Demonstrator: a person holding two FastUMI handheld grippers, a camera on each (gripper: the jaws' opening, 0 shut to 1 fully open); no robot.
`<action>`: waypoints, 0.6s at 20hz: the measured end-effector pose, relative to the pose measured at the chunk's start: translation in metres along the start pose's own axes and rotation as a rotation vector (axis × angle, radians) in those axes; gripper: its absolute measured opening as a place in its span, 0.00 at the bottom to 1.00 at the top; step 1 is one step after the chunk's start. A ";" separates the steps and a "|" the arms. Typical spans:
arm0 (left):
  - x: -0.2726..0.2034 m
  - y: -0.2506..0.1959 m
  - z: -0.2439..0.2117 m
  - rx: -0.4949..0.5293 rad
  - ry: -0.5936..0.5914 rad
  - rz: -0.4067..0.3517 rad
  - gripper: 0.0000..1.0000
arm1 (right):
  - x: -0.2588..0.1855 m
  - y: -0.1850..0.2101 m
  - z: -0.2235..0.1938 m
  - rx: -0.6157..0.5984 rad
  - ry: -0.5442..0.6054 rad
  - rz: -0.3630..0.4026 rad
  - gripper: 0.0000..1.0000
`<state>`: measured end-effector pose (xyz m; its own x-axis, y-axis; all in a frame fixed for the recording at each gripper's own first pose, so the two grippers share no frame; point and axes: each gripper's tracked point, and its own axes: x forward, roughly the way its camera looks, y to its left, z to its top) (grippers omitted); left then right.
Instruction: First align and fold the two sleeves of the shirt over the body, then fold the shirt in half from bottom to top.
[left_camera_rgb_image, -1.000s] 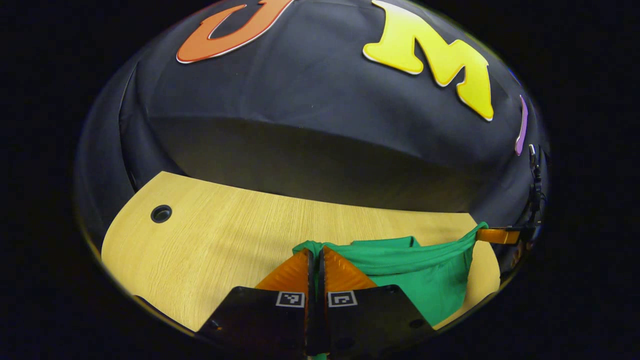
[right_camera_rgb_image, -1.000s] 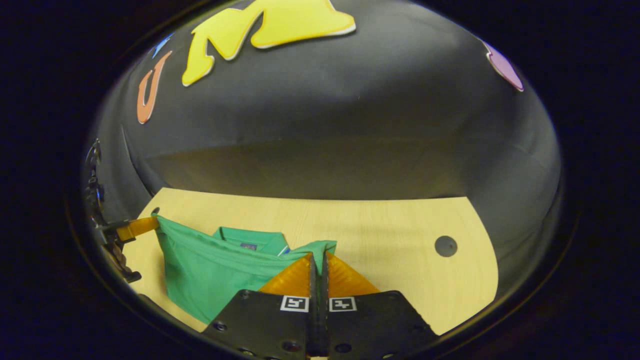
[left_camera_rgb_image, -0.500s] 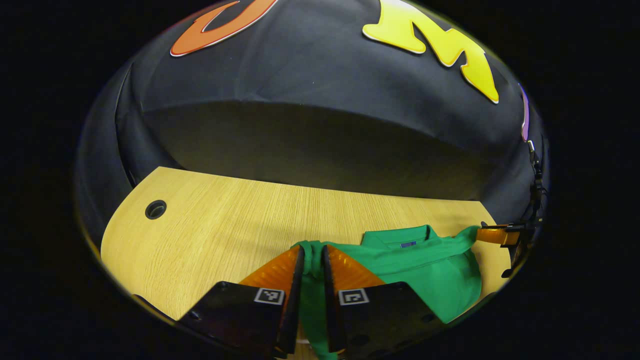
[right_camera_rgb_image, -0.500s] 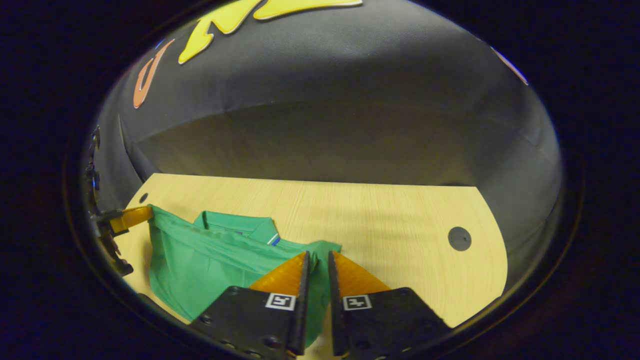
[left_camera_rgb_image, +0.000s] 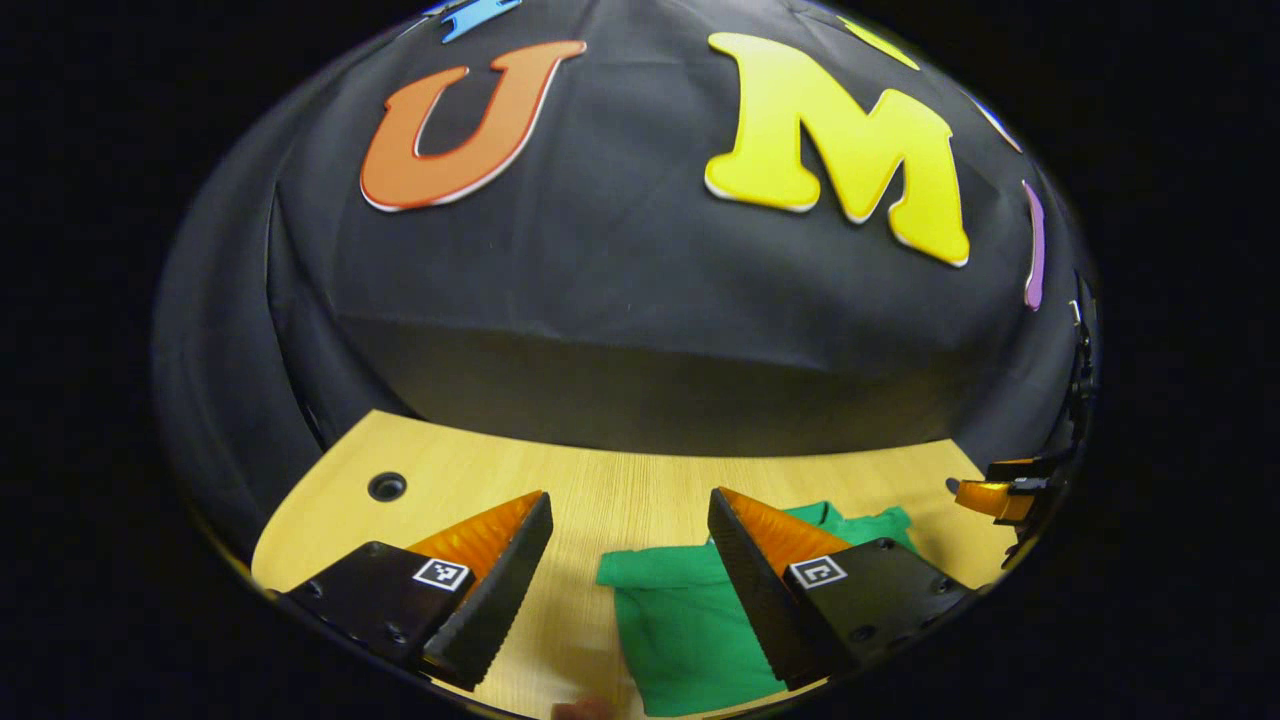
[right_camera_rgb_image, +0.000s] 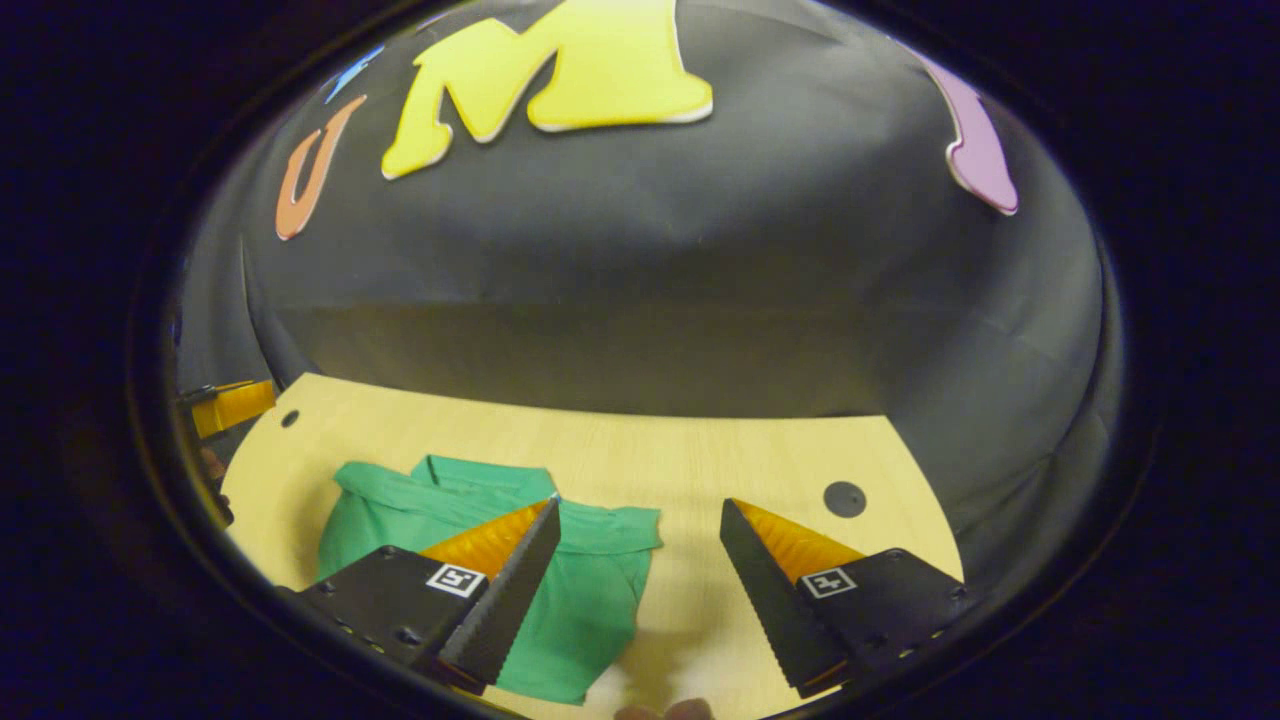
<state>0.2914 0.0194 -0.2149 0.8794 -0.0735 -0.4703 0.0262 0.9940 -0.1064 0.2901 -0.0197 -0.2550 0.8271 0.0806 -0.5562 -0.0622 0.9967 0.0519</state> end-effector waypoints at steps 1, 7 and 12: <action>-0.015 -0.002 0.015 0.006 -0.032 0.005 0.99 | -0.017 0.001 0.012 -0.002 -0.033 -0.004 0.99; -0.127 -0.032 0.085 0.042 -0.184 0.009 0.98 | -0.142 0.020 0.074 0.019 -0.258 -0.008 0.98; -0.214 -0.058 0.116 0.099 -0.273 0.020 0.98 | -0.248 0.028 0.092 -0.019 -0.394 -0.011 0.97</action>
<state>0.1573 -0.0130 -0.0064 0.9754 -0.0423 -0.2165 0.0417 0.9991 -0.0070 0.1352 -0.0130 -0.0393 0.9786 0.0640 -0.1958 -0.0591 0.9978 0.0306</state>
